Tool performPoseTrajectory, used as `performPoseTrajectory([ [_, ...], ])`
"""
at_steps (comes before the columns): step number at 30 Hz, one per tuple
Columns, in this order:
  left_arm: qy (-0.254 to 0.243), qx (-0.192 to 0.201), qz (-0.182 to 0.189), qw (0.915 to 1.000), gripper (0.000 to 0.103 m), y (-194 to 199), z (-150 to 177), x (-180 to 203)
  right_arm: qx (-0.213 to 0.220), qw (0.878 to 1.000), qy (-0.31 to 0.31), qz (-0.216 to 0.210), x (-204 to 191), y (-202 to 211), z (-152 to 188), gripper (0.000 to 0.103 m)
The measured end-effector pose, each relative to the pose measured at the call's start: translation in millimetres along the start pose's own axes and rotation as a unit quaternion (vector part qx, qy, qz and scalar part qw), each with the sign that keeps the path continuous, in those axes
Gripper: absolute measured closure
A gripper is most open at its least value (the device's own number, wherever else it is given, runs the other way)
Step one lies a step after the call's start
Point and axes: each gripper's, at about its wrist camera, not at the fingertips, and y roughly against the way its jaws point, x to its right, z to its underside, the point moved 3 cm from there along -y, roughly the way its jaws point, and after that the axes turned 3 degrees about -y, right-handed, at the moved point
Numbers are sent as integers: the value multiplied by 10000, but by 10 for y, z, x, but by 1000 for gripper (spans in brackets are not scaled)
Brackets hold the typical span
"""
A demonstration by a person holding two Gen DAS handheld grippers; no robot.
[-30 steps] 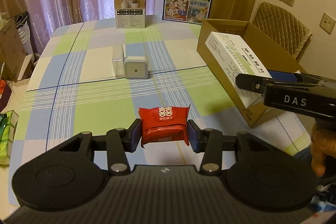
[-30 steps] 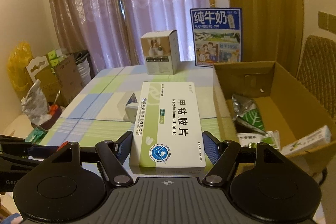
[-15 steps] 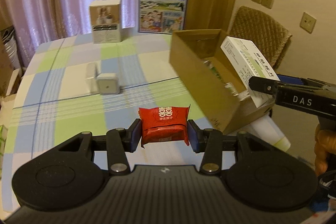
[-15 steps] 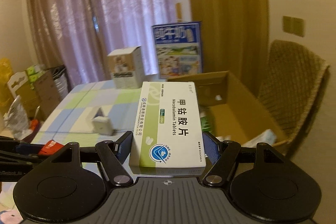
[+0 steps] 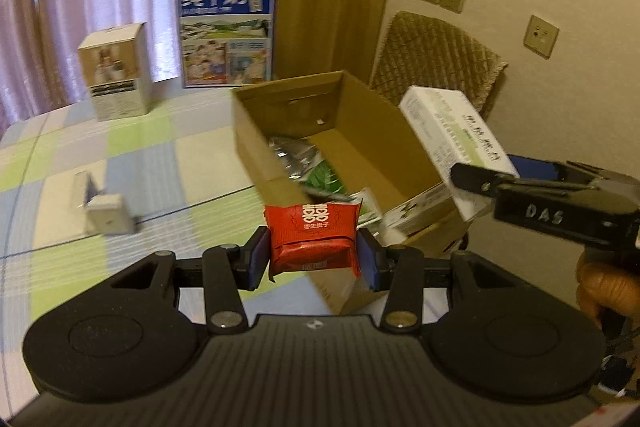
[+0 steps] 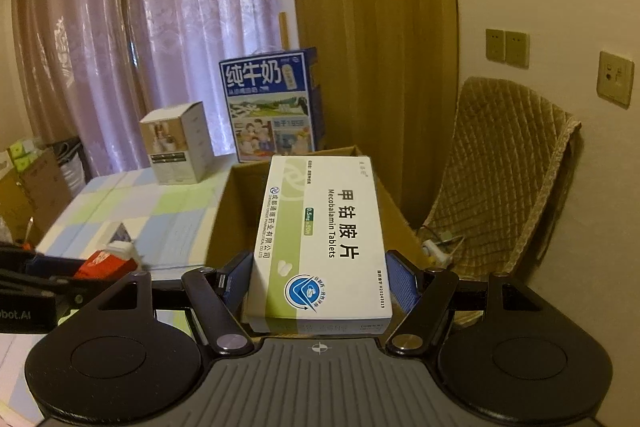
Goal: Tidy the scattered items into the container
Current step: 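Carry the red packet and medicine box with both tools over the cardboard box, then open both tools to drop the packet and medicine box into the box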
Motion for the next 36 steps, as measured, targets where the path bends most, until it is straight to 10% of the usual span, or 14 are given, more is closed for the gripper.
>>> performPoseTrajectory([
  [24, 230, -115, 400, 9989, 61, -919, -420, 151, -334, 9991, 234, 147, 406, -644, -124, 35],
  [28, 173, -31, 406, 9990, 35, -972, -433, 141, -361, 9989, 258, 154, 402, -691, -128, 35],
  [36, 317, 50, 286, 9991, 35, -883, -332, -50, -405, 9987, 297, 92, 337, -765, -123, 35],
])
